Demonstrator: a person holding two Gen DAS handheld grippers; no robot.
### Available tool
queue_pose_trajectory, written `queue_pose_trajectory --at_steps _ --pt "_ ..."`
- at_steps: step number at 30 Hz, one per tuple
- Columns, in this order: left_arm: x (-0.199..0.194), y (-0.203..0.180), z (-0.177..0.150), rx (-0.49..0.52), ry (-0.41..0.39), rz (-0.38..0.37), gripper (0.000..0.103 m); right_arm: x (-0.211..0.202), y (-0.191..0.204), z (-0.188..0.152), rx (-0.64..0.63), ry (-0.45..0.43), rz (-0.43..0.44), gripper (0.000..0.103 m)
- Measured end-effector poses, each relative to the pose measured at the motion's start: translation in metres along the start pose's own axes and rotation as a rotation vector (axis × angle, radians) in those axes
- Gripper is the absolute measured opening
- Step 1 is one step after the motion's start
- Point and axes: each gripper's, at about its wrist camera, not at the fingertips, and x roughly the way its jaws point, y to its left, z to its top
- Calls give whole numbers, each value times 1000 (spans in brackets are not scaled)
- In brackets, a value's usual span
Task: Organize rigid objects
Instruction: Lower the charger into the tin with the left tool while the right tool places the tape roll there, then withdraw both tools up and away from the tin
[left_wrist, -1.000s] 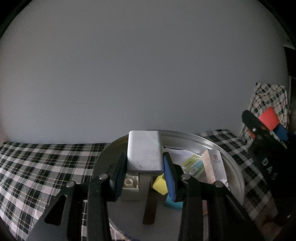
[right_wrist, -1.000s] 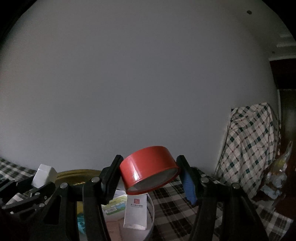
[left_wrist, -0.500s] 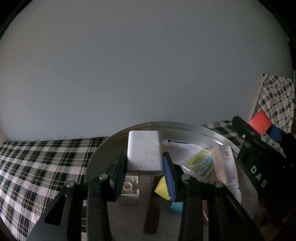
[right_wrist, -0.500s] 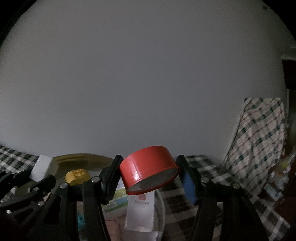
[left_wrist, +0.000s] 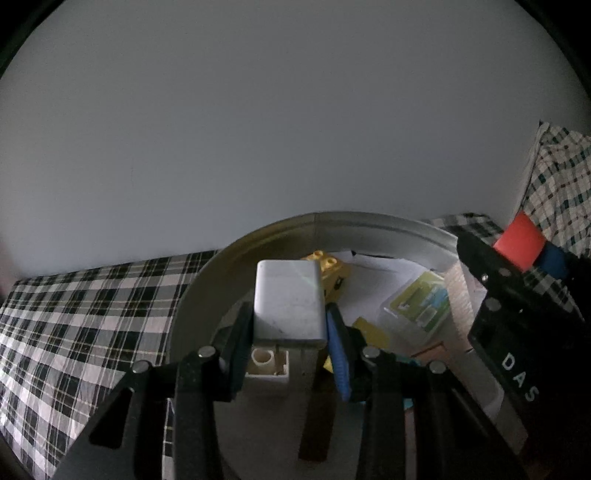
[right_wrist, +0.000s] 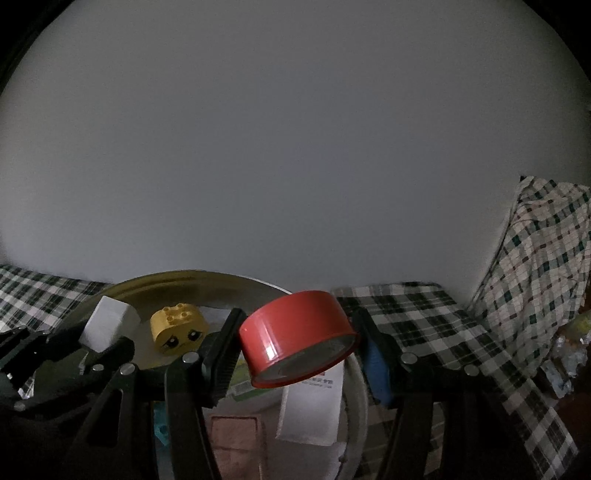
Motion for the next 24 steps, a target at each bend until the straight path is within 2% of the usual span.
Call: queue_pose_trajectory --at_steps 5,6,7,8,9,11,13,24 --pt "0 0 0 -8 15 -9 39 4 -4 0 24 21 54 62" --pt "-2 0 1 -9 6 -13 57 4 -6 0 36 19 73 62" --pt "-4 0 1 -6 -4 -9 67 3 -6 0 48 12 91 63" --pt "-8 -2 2 -1 -26 -1 89 3 -8 0 61 7 131 69" --pt "-13 -4 2 11 -49 11 103 3 -7 0 61 10 158 74" --pt "-22 -11 0 47 -97 19 102 1 -7 1 64 9 199 91" --pt "-23 -15 -2 75 -96 17 102 -5 -8 1 63 -21 205 95" --pt "-38 6 -16 28 -110 27 103 -21 -22 -3 158 -101 148 96"
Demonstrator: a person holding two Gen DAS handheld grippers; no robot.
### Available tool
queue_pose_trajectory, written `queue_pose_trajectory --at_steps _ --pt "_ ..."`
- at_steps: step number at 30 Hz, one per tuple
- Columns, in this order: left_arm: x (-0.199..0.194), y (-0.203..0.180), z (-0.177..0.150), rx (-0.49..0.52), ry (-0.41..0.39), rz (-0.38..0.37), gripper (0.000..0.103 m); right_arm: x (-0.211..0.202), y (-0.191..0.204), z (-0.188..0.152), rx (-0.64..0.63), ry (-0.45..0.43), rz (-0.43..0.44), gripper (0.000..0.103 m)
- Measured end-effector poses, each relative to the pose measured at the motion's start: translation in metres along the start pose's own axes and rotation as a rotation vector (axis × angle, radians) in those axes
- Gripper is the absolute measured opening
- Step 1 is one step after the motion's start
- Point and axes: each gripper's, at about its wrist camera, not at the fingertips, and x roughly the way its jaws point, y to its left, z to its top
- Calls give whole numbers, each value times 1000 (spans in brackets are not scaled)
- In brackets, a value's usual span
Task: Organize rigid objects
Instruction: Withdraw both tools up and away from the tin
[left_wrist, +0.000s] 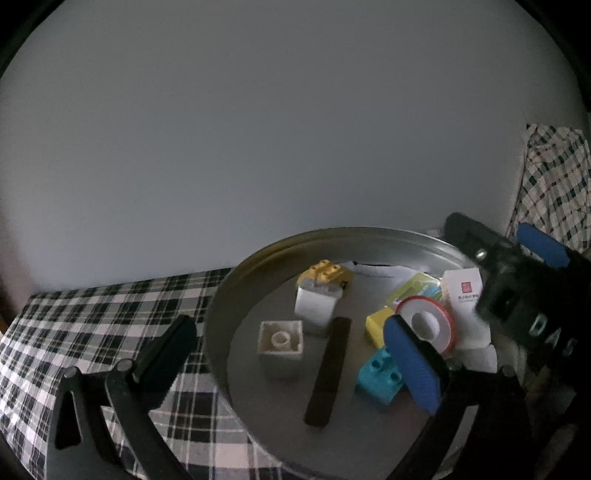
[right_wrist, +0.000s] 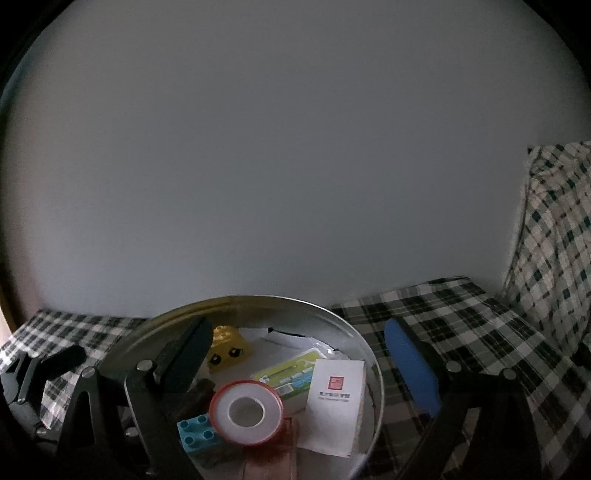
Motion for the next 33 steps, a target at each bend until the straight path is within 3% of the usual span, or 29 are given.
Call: queue_pose_trajectory --at_steps 6,13,26,33 --pt "-11 19 -6 -53 -20 1 103 -10 -5 -4 35 -35 -22 96" --pt "-20 35 -16 -52 -58 63 103 -26 -7 -9 91 -122 -32 96" --pt "-41 37 -25 -29 -139 86 103 -73 11 -24 54 -224 -125 96" --pt "-58 41 -32 -38 -176 85 103 -102 20 -31 33 -296 -155 102"
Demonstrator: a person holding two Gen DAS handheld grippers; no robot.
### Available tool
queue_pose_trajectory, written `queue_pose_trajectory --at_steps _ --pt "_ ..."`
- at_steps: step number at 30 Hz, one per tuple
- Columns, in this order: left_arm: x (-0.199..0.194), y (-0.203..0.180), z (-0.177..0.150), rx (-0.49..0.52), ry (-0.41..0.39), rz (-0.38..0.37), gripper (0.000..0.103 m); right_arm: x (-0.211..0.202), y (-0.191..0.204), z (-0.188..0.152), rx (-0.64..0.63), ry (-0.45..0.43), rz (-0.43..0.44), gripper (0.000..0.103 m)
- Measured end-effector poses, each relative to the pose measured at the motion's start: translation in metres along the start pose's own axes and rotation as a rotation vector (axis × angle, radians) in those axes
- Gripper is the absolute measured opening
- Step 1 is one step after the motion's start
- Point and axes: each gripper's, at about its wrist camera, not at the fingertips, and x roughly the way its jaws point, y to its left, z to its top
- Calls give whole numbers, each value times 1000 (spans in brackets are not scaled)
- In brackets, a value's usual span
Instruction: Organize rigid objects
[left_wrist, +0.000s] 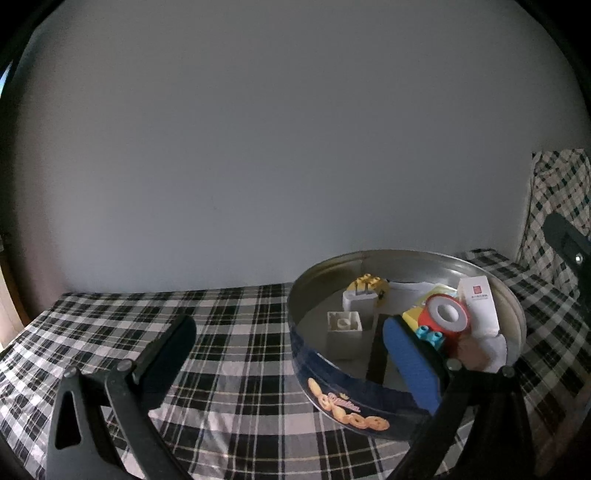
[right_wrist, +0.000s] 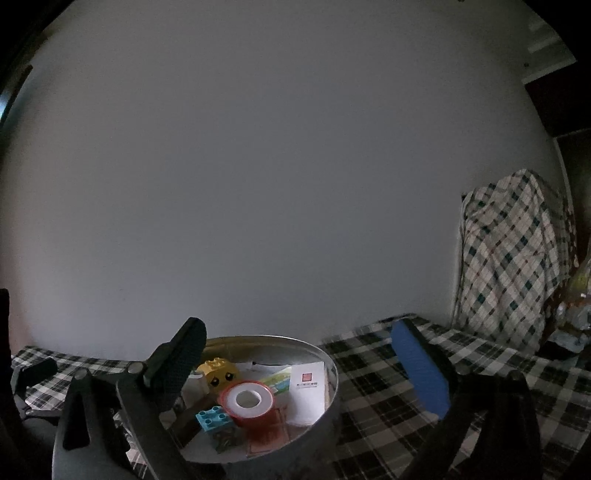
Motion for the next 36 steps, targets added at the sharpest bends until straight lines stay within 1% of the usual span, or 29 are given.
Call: queue_pose_trajectory --at_steps 3,6,10,15,19,26,29,36 --pt "-4 4 -2 -12 -8 3 103 -9 4 0 -11 -9 4 102" --pt "-6 8 -3 -31 4 -2 103 -19 8 1 -28 -24 -6 102" --pt "-8 11 -4 -49 4 -6 103 -25 10 1 -11 -23 3 102" --pt "-15 9 -4 -41 -25 -1 103 -38 16 2 -33 -75 0 102" --pt "-18 6 -4 -32 -28 -1 103 -40 20 2 -61 -86 5 102" --pt "-19 6 -3 -35 -30 16 103 -46 20 4 -62 -112 -1 102" --pt "-19 7 -3 -38 -30 7 103 -49 21 4 -70 -127 4 102" --pt "-18 5 -3 -37 -22 4 103 -48 20 4 -65 -116 0 102"
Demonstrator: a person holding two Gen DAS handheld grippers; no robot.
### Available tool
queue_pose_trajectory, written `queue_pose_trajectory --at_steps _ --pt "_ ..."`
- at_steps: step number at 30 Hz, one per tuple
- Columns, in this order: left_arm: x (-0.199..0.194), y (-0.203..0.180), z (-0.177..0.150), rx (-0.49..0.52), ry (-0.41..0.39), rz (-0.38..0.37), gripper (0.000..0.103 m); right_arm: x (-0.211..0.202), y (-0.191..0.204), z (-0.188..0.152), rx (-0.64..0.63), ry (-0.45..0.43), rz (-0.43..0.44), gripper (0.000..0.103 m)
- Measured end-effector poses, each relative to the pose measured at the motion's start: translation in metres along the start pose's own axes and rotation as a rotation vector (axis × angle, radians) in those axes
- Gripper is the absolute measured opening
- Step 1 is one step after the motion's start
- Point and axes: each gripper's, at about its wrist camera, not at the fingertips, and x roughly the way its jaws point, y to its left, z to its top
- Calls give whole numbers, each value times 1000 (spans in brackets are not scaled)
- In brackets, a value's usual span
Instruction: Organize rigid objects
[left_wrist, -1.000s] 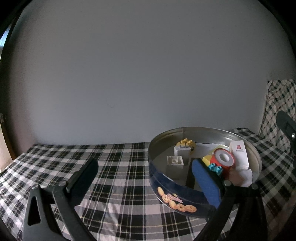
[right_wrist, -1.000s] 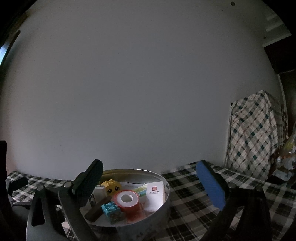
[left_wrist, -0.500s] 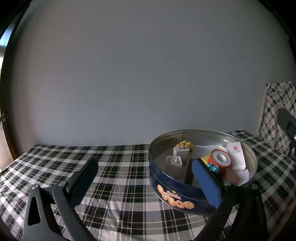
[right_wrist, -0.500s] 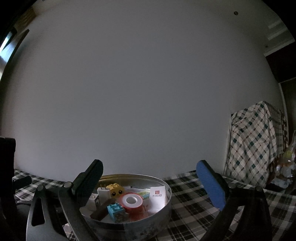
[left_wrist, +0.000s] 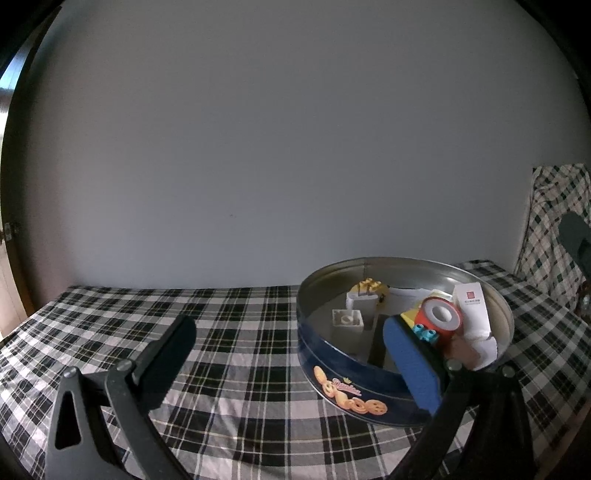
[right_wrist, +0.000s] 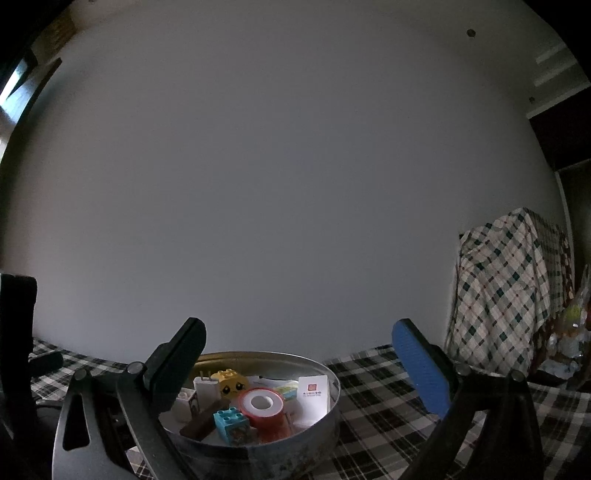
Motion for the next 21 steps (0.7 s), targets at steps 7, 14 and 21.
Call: queue_pose_trajectory --at_steps 7,14,21 --pt "2 0 -1 -7 15 -7 103 -1 -1 0 -2 1 0 102" --pt "2 -1 -1 -7 22 -6 103 0 -1 1 -2 7 6 102" --pt "3 0 -2 -10 30 -3 103 2 -2 0 -4 7 13 102"
